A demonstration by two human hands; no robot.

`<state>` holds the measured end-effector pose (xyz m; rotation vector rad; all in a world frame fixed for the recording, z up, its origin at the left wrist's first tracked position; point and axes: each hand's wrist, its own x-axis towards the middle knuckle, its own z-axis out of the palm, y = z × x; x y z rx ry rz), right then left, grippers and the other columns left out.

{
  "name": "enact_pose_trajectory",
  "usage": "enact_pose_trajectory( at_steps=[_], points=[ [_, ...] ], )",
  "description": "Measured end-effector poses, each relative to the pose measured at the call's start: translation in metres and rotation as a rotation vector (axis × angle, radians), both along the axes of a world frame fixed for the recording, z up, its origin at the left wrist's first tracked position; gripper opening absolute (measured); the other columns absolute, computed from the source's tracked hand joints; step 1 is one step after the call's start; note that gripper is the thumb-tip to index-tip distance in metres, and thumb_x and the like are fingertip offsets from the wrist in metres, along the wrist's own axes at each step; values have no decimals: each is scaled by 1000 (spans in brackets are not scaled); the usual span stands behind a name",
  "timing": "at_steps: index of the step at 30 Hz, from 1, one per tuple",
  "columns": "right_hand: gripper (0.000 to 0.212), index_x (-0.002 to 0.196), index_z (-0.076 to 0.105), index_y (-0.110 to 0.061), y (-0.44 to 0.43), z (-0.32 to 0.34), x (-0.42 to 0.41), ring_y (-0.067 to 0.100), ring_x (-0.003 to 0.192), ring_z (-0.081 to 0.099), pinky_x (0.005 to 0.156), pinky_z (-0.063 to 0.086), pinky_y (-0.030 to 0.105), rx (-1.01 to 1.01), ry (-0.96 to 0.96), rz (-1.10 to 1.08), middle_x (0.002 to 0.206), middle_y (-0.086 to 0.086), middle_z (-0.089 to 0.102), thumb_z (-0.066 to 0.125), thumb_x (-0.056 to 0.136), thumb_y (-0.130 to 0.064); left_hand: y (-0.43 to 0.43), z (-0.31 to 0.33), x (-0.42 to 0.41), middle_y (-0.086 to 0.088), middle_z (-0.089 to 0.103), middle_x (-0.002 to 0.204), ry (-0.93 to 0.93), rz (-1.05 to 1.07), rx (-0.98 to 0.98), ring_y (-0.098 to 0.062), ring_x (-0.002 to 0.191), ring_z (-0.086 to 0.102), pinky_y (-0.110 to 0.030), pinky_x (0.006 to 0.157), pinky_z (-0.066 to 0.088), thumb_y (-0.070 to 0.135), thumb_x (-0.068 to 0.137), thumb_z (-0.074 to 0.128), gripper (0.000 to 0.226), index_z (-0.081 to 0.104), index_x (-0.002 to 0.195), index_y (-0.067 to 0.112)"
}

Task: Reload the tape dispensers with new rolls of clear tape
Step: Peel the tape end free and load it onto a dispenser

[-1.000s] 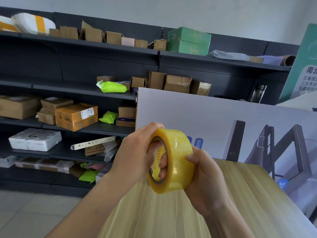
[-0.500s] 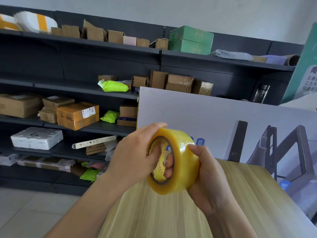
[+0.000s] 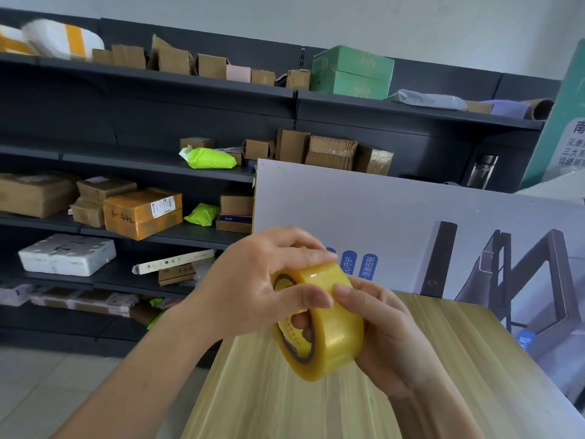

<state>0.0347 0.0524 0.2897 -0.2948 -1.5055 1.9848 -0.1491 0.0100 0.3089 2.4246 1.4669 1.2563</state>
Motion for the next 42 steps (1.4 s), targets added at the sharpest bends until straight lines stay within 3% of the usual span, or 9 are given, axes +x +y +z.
enact_pose_trajectory(
  at_steps=[5, 10, 15, 19, 23, 27, 34, 39, 42],
  points=[
    [43, 93, 73, -3, 9, 1, 7, 23, 67, 69, 67, 57, 31, 5, -26, 43, 81, 16, 71, 80, 72, -40, 0, -2, -8, 13, 57, 128, -59, -223, -57, -17, 123, 52, -38, 96, 49, 46, 92, 51, 38, 57, 126, 30],
    [51, 82, 75, -12, 10, -2, 4, 18, 66, 67, 65, 55, 27, 67, -58, -71, 72, 10, 70, 76, 66, -60, -2, -7, -2, 6, 67, 114, -265, -204, 65, -18, 107, 64, -27, 79, 55, 44, 84, 63, 34, 68, 108, 20],
    [76, 113, 67, -23, 3, -4, 0, 25, 95, 67, 79, 56, 34, 291, -57, -332, 105, 8, 69, 78, 53, -69, -5, -15, 4, 5, 71, 103, -383, -99, 283, -17, 98, 67, -23, 73, 55, 32, 79, 71, 25, 72, 98, 15],
    [75, 108, 61, -38, -7, -8, -7, 19, 91, 69, 70, 56, 29, 456, -129, -477, 103, -2, 67, 84, 43, -67, -4, -21, 11, -1, 70, 99, -380, -38, 415, -18, 97, 67, -26, 77, 53, 26, 78, 72, 20, 70, 92, 12],
    [65, 96, 62, -37, -6, -8, -8, 13, 83, 67, 64, 54, 21, 508, -135, -615, 94, -5, 69, 82, 42, -67, -3, -21, 12, -3, 65, 97, -342, -102, 408, -26, 98, 63, -36, 79, 53, 32, 84, 68, 20, 64, 92, 14],
    [52, 95, 64, -29, -5, -5, -7, 11, 77, 67, 62, 52, 20, 525, -103, -625, 90, -4, 70, 83, 49, -47, -3, -17, 13, 1, 60, 98, -309, -99, 397, -21, 95, 61, -28, 75, 50, 36, 86, 64, 21, 61, 92, 16],
    [50, 93, 65, -31, -5, -3, -7, 10, 77, 68, 62, 53, 19, 517, -115, -625, 89, -7, 71, 81, 49, -47, -2, -18, 13, 6, 56, 96, -293, -74, 376, -12, 90, 57, -14, 72, 42, 38, 87, 62, 22, 58, 89, 17],
    [48, 92, 66, -28, -3, -6, -8, 10, 75, 69, 61, 53, 20, 488, -127, -614, 87, -7, 72, 88, 50, -35, 0, -23, 11, 6, 53, 88, -352, -88, 309, -15, 79, 54, -16, 67, 40, 35, 83, 67, 24, 54, 88, 15],
    [47, 91, 67, -33, -1, -7, -9, 10, 75, 69, 61, 54, 20, 469, -132, -605, 88, -7, 72, 86, 48, -39, 0, -25, 11, 9, 51, 84, -420, -79, 253, -16, 75, 54, -21, 62, 44, 48, 81, 67, 33, 52, 96, 23]
  ],
)
